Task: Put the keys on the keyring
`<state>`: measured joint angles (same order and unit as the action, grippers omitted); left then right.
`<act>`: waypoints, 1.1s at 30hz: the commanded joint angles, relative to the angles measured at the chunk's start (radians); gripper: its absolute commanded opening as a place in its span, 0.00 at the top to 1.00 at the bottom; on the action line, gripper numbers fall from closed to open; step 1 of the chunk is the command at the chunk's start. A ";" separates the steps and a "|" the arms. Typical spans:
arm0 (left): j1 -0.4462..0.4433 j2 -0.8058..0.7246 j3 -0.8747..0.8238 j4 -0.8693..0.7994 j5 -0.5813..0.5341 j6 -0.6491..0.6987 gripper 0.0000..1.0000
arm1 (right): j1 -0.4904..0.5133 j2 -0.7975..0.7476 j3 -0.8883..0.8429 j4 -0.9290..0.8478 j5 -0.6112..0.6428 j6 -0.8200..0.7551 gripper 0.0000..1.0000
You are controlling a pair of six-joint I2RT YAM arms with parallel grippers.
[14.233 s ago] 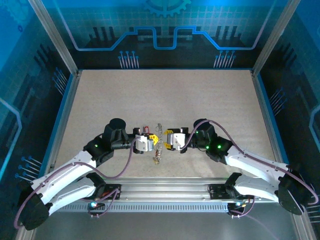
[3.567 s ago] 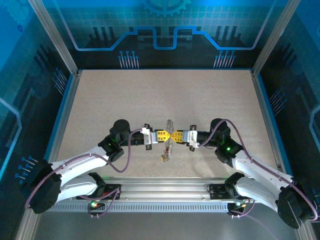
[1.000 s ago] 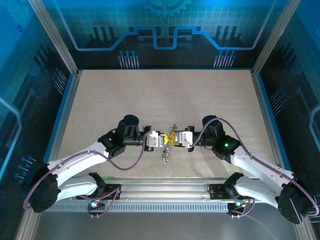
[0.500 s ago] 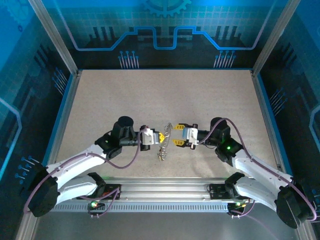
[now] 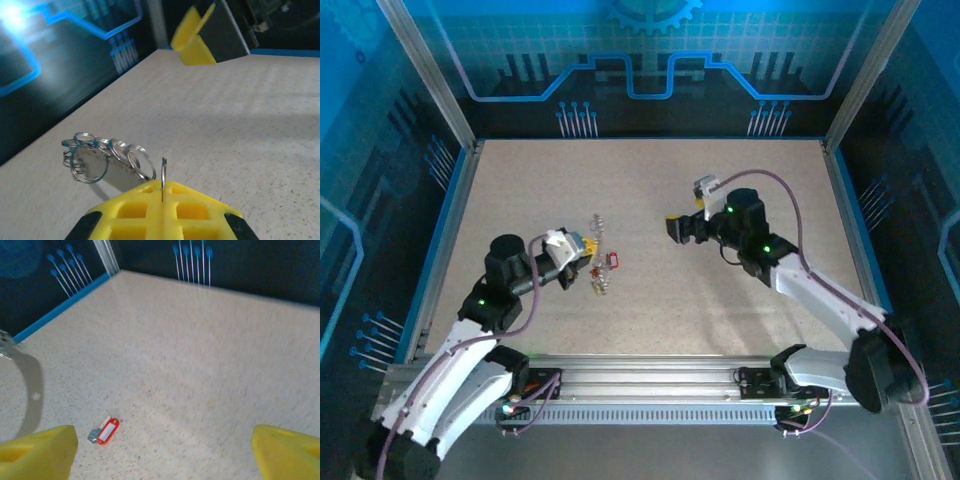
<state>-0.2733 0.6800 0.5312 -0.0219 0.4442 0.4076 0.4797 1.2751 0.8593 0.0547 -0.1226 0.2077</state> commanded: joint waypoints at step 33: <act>0.327 -0.101 -0.107 -0.049 0.006 -0.216 1.00 | 0.284 0.901 0.698 -0.550 -0.221 -0.733 0.36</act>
<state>0.0414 0.5991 0.4343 -0.1226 0.4191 0.2077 0.7441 2.1166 1.4967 -0.4419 -0.3908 -0.4278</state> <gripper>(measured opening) 0.052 0.644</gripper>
